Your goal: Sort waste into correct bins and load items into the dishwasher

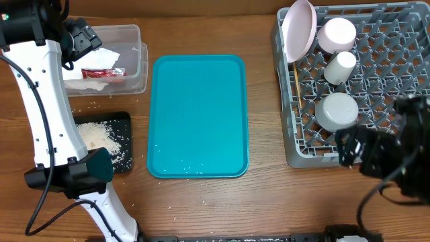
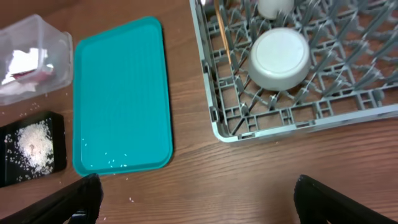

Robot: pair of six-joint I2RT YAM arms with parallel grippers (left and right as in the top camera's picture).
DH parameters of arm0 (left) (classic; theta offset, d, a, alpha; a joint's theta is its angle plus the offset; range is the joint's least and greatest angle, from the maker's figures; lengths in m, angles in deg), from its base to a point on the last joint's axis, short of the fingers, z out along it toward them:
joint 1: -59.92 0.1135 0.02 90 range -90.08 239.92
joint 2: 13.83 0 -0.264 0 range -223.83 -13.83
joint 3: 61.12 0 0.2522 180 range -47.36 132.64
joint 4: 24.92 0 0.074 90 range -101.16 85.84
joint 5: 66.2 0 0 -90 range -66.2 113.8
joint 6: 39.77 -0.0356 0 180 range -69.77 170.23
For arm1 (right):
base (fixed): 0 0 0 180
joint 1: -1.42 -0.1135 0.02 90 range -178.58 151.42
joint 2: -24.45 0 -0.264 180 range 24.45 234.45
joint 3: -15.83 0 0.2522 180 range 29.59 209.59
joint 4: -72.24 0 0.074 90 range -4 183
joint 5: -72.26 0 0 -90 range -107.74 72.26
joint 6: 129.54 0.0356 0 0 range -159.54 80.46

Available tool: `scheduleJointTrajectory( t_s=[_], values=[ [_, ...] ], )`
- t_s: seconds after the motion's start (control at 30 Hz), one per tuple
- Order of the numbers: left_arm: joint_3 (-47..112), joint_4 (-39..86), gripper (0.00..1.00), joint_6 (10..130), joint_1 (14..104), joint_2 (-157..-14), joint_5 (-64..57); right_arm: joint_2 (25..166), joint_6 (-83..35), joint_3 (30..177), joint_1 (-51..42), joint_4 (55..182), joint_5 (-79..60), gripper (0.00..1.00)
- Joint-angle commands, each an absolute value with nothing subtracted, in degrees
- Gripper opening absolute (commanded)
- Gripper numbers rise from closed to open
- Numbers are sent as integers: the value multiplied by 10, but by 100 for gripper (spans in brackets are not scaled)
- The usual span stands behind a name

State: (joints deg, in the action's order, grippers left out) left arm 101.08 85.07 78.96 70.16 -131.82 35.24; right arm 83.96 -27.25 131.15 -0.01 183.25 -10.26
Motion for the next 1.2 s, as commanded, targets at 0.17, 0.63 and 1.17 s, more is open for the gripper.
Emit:
scheduleJointTrajectory(
  t_s=[0.17, 0.63, 1.17],
  values=[
    [1012, 850, 100, 785, 703, -1318, 360, 725, -295, 1242, 3, 1817, -151, 100],
    [1012, 850, 100, 785, 703, -1318, 360, 514, -291, 847, -5, 1477, -89, 100],
    [1012, 850, 100, 785, 703, -1318, 360, 326, -253, 468, -44, 1061, -22, 100]
  ],
)
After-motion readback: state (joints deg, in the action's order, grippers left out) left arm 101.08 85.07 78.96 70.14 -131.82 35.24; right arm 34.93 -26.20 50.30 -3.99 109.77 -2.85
